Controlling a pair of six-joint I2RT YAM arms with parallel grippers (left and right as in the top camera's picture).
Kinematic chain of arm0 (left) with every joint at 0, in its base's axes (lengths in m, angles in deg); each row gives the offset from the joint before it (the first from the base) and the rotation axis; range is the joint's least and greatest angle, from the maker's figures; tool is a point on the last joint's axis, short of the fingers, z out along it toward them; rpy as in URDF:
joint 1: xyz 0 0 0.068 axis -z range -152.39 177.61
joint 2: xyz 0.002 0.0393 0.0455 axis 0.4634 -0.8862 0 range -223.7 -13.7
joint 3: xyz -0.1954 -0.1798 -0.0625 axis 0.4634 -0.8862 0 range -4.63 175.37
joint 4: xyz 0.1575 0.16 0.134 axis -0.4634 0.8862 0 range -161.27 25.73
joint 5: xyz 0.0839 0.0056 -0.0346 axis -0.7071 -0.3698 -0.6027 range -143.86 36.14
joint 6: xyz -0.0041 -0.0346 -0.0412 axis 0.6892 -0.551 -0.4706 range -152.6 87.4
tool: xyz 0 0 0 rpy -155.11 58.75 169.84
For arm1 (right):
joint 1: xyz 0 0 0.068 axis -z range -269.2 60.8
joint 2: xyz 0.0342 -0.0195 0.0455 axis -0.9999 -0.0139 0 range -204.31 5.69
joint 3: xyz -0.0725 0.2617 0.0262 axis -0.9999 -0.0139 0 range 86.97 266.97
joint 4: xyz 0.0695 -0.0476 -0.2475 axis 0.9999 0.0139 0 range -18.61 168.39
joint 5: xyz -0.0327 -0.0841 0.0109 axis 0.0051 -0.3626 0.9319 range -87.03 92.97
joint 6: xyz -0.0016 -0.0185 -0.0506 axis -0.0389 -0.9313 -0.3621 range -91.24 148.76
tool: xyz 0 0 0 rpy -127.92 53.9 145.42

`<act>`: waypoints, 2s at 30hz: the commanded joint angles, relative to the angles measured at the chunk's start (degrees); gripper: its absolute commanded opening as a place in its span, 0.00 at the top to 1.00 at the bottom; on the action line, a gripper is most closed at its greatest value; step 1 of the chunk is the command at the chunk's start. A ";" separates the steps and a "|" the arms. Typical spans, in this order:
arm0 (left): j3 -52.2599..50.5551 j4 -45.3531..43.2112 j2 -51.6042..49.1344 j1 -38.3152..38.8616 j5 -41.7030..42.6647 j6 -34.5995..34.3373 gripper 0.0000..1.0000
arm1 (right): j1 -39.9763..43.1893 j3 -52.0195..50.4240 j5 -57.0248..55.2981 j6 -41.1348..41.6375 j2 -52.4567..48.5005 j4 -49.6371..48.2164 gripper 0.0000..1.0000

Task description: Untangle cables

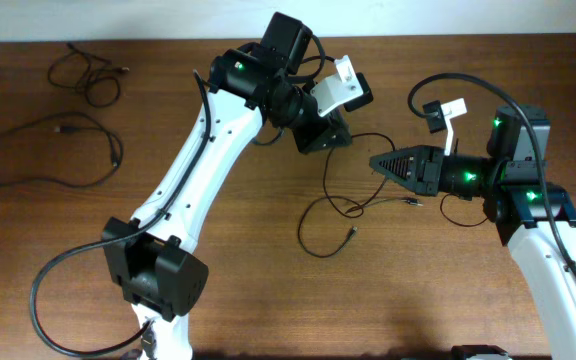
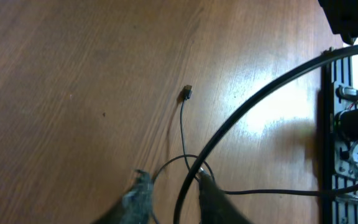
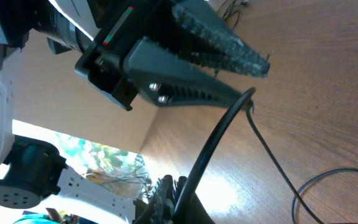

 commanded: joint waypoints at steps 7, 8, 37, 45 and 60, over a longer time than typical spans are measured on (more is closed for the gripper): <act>0.72 0.87 1.84 0.13 1.38 0.42 0.51 | -0.42 0.35 0.83 0.46 -0.09 -0.22 0.96; 0.66 1.18 1.84 0.28 1.38 0.42 0.52 | -0.42 0.35 1.07 0.46 -0.09 -0.26 0.96; 0.98 0.74 2.99 1.97 0.00 -1.49 1.00 | -0.42 0.35 0.57 0.42 -0.09 -0.17 0.86; 5.55 0.76 9.55 -2.01 -1.03 -9.22 1.00 | -0.42 0.35 -11.10 0.42 -0.09 5.07 0.12; 6.60 2.45 26.14 -15.15 -13.70 -30.75 1.00 | -0.42 0.35 -24.48 0.39 -0.09 15.17 0.02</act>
